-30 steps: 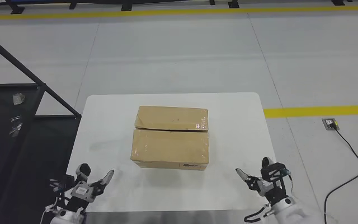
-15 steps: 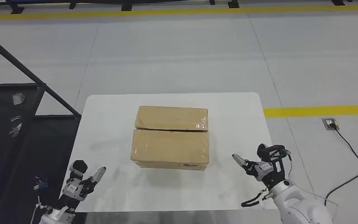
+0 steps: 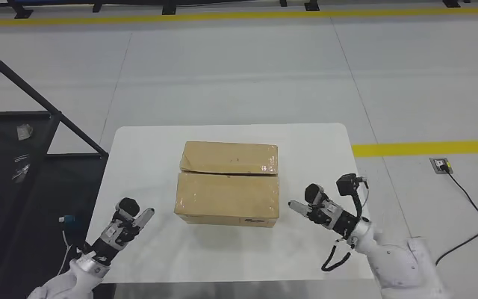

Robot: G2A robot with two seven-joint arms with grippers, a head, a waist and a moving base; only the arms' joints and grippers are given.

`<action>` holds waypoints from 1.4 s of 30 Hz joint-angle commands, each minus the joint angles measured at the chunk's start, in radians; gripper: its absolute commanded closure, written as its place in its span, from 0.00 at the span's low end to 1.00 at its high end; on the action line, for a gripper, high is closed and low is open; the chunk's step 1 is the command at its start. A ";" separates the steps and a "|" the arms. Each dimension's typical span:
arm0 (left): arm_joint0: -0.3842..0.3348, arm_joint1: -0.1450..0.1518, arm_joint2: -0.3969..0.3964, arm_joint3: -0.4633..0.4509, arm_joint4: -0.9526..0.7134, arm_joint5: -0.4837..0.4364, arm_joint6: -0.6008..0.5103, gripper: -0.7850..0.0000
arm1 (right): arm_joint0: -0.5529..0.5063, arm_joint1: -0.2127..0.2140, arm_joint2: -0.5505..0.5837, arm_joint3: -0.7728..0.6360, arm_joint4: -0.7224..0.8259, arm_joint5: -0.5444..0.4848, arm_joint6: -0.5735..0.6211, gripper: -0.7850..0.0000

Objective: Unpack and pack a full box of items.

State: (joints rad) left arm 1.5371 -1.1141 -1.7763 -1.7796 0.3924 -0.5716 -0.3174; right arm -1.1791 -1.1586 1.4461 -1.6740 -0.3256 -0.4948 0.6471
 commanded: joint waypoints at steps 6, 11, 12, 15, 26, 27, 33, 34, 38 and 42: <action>-0.140 0.018 0.023 0.101 -0.205 -0.019 -0.231 0.00 | 0.201 -0.004 -0.076 0.280 0.471 -0.080 0.276 0.00; -0.158 0.023 0.031 0.121 -0.225 -0.035 -0.254 0.00 | 0.279 -0.022 -0.143 0.417 0.516 -0.103 0.216 0.00; -0.158 0.024 0.032 0.124 -0.226 -0.036 -0.255 0.00 | 0.292 -0.025 -0.156 0.436 0.497 -0.104 0.197 0.00; -0.153 0.026 0.033 0.129 -0.232 -0.041 -0.253 0.00 | 0.326 -0.034 -0.194 0.478 0.477 -0.104 0.168 0.00; -0.138 0.032 0.033 0.147 -0.264 -0.034 -0.242 0.00 | 0.396 -0.054 -0.265 0.576 0.625 -0.174 0.253 0.00; -0.136 0.032 0.033 0.148 -0.264 -0.035 -0.241 0.00 | 0.397 -0.054 -0.263 0.579 0.654 -0.185 0.275 0.00; -0.128 0.034 0.029 0.139 -0.280 -0.033 -0.217 0.00 | 0.379 -0.041 -0.235 0.528 0.874 -0.208 0.470 0.00; -0.126 0.034 0.027 0.135 -0.287 -0.032 -0.210 0.00 | 0.370 -0.036 -0.232 0.496 0.894 -0.185 0.494 0.00; -0.113 0.036 0.019 0.110 -0.331 -0.037 -0.215 0.00 | 0.320 -0.003 -0.209 0.352 0.907 -0.085 0.593 0.00; -0.087 0.042 0.012 0.079 -0.392 -0.088 -0.275 0.00 | 0.271 0.034 -0.212 0.243 0.820 -0.011 0.667 0.00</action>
State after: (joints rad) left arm 1.4417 -1.0739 -1.7637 -1.6933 0.0275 -0.6412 -0.5677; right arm -0.8957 -1.1344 1.2392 -1.4048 0.5296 -0.5206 1.2999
